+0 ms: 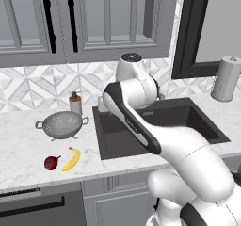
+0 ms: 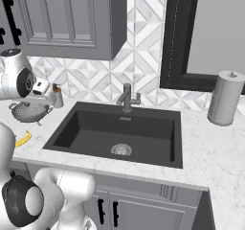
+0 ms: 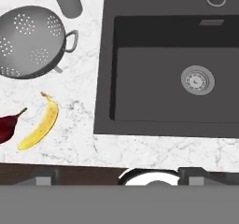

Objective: Put the colander in the sink, put the pear, banana in the colander, and turn on the sink faucet and pour water over the colander.

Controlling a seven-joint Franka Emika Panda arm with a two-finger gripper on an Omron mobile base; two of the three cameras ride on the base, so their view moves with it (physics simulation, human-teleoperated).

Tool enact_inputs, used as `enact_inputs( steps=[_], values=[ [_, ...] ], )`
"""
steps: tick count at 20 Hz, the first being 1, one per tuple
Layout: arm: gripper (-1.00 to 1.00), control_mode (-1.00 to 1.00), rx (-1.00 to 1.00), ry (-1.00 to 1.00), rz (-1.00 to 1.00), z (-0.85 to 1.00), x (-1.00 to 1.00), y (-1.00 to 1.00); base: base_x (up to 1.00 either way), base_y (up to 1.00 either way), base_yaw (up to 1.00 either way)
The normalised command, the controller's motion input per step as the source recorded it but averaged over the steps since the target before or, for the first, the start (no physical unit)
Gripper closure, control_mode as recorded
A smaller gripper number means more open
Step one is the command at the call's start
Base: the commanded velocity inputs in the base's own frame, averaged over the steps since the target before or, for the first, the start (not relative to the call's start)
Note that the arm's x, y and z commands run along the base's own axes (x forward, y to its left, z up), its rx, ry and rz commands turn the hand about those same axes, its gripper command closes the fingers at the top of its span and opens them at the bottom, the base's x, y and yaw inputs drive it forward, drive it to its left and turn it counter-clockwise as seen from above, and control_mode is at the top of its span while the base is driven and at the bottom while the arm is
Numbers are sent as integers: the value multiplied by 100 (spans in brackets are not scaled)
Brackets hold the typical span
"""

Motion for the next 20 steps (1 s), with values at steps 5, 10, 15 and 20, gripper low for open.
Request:
enact_inputs(
  steps=[5, 10, 15, 20],
  values=[
    [-100, -100, 15, -2, -12, -50, 0, 55, 0, 0, 0],
    [-100, -100, 21, -1, -12, -50, 0, 20, 0, 0, 0],
    [-100, -100, 14, 0, -9, -34, 19, 34, 0, 0, 0],
    [-100, -100, 3, 0, -10, -7, 39, 41, 0, 0, 0]
  ],
)
